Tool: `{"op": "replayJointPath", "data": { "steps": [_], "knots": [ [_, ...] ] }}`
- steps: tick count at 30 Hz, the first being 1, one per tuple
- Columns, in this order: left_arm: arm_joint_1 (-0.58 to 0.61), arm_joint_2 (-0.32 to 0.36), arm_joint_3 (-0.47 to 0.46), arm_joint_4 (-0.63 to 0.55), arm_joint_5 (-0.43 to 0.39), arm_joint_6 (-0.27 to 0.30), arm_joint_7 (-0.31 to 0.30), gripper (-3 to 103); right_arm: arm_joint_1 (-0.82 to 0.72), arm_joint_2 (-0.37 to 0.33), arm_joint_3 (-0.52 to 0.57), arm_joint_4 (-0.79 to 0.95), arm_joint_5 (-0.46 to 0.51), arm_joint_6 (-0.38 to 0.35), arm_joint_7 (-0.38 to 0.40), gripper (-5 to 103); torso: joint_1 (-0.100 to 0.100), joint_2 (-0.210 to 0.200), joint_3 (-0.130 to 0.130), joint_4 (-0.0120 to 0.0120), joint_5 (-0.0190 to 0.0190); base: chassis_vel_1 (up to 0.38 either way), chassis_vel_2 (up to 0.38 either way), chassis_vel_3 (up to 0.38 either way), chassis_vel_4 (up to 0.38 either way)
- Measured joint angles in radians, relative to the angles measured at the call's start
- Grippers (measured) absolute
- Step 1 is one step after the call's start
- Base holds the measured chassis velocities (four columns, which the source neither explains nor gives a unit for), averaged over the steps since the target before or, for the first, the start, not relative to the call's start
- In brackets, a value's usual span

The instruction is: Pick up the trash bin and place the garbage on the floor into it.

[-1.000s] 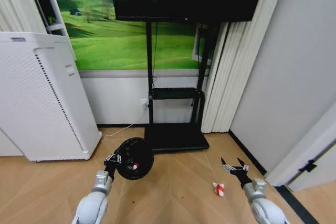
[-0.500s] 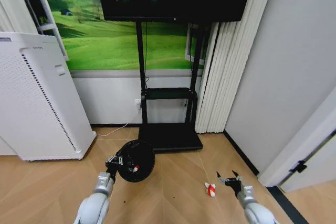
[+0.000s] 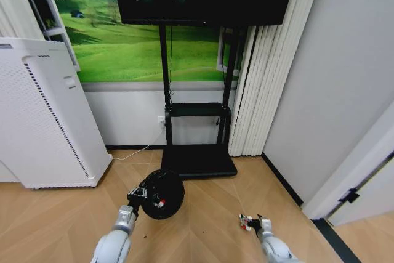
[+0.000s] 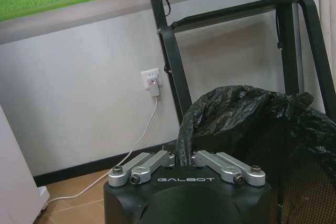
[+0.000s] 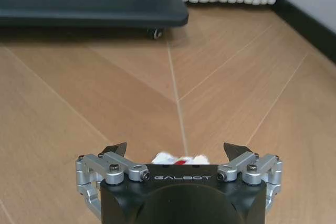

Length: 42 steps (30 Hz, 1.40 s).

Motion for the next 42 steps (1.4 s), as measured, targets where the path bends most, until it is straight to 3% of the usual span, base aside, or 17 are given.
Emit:
{"op": "replayJointPath", "data": {
  "steps": [2,9,26,27,31,33,38,42],
  "knots": [
    [-0.003,0.001,0.002,0.006,0.000,-0.001,0.000,6,0.038,0.040,-0.015,-0.068,-0.011,0.006,-0.004,100,0.000,0.000,0.000,0.0001,0.0004,0.000,0.000,0.000,0.000],
    [-0.010,0.007,0.000,0.020,-0.002,-0.004,0.001,6,0.057,0.068,-0.025,-0.110,-0.021,-0.002,0.001,100,0.000,0.000,0.000,0.0000,0.0003,0.000,0.000,0.000,0.000],
    [-0.014,-0.001,0.008,0.027,-0.001,-0.008,0.003,6,0.029,0.056,0.014,-0.123,-0.066,-0.010,0.010,103,0.000,0.000,0.000,0.0000,0.0003,0.000,0.000,0.000,0.000],
    [-0.013,-0.001,0.008,0.027,-0.001,-0.008,0.003,6,0.029,0.057,0.016,-0.125,-0.072,-0.014,0.011,94,0.000,0.000,0.000,0.0000,0.0003,0.000,0.000,0.000,0.000],
    [-0.013,-0.001,0.008,0.028,0.001,-0.011,0.003,6,0.029,0.060,0.018,-0.129,-0.080,-0.018,0.011,89,0.000,0.000,0.000,-0.0001,0.0004,0.000,0.000,0.000,0.000],
    [-0.012,-0.003,0.009,0.030,0.002,-0.011,0.003,6,0.028,0.061,0.020,-0.131,-0.085,-0.018,0.008,73,0.000,0.000,0.000,0.0000,0.0003,0.000,0.000,0.000,0.000],
    [-0.012,-0.004,0.009,0.032,0.003,-0.011,0.003,6,0.027,0.060,0.022,-0.132,-0.086,-0.016,0.007,62,0.000,0.000,0.000,0.0000,0.0003,0.000,0.000,0.000,0.000],
    [-0.012,-0.005,0.009,0.033,0.003,-0.012,0.004,6,0.024,0.061,0.023,-0.133,-0.088,-0.014,0.007,46,0.000,0.000,0.000,0.0000,0.0003,0.000,0.000,0.000,0.000]
  ]
}}
